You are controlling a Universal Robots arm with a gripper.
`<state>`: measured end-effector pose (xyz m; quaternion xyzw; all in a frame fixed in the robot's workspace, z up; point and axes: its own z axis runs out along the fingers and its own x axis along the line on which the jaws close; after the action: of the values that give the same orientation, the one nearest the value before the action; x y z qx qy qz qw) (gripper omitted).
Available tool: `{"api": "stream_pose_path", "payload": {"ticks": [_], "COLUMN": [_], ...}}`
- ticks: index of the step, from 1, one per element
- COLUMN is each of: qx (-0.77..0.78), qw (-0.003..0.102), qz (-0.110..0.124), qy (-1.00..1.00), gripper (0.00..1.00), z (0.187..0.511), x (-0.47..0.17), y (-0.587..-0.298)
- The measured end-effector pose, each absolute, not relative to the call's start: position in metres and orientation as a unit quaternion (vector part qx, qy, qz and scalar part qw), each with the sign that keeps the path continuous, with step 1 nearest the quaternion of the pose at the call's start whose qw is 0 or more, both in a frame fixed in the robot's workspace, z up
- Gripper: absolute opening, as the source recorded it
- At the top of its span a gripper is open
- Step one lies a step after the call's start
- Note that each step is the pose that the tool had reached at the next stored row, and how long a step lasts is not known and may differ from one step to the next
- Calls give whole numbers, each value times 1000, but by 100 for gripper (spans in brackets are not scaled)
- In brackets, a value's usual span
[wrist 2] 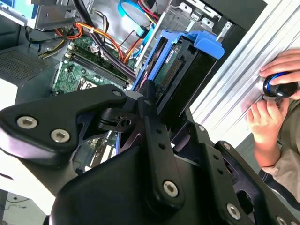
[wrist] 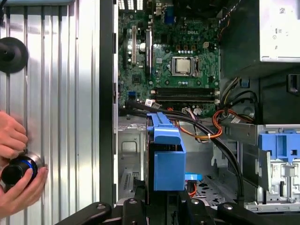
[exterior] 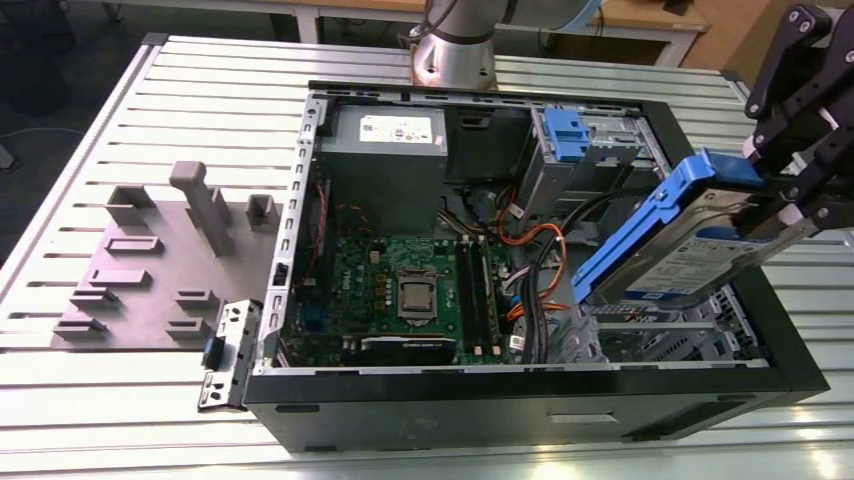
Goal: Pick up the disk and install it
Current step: 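Insert the disk into the insertion slot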
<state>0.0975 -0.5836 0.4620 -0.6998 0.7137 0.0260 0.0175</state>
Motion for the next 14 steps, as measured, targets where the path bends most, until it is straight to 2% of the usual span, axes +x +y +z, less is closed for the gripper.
{"api": "stream_pose_path", "payload": {"ticks": [6, 11, 14], "qx": [-705, -707, -708], "qw": [28, 42, 47], "qz": [16, 3, -2], "qy": [708, 706, 705], "gripper": [35, 35, 35], "z": [459, 458, 457], "x": [97, 97, 97], "y": [-584, -584, -585]}}
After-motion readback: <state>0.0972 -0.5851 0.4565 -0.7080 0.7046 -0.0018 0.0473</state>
